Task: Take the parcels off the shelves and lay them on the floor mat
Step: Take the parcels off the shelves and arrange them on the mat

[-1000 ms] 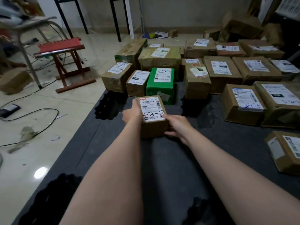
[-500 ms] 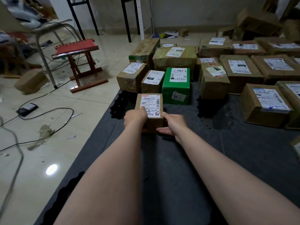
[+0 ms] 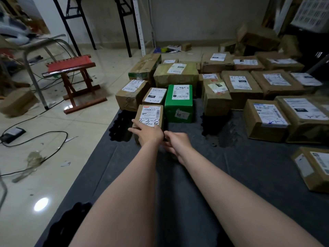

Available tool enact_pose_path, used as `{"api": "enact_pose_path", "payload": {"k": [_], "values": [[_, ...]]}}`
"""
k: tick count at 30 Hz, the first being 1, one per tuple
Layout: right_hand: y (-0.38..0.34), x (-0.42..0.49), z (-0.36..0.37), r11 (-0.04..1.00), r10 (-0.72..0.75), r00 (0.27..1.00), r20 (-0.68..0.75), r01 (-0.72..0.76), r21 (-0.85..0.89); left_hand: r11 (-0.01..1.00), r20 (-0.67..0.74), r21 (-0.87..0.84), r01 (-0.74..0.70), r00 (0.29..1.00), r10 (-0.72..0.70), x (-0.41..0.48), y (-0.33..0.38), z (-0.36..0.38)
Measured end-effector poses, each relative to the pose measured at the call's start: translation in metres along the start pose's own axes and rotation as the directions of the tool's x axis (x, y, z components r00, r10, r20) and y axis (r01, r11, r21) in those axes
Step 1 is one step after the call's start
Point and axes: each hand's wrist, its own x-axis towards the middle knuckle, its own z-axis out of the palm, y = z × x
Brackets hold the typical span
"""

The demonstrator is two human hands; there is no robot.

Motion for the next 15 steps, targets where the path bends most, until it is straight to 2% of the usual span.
{"api": "enact_pose_path", "payload": {"k": [4, 9, 13, 15], "values": [[-0.026, -0.019, -0.023, 0.997, -0.068, 0.997, -0.039, 0.067, -0.03, 0.993, 0.001, 0.117, 0.005, 1.0, -0.005, -0.023, 0.017, 0.004], [-0.079, -0.063, -0.076, 0.975, -0.212, 0.967, -0.14, 0.201, -0.091, 0.972, 0.042, 0.128, -0.196, 0.98, 0.192, -0.075, 0.061, 0.013], [-0.132, -0.112, -0.143, 0.935, -0.346, 0.898, -0.271, 0.306, -0.179, 0.888, 0.14, 0.045, -0.457, 0.883, 0.447, -0.157, 0.13, 0.039], [-0.16, -0.142, -0.184, 0.887, -0.446, 0.825, -0.348, 0.353, -0.299, 0.835, 0.199, -0.051, -0.549, 0.813, 0.547, -0.213, 0.17, 0.057]]}}
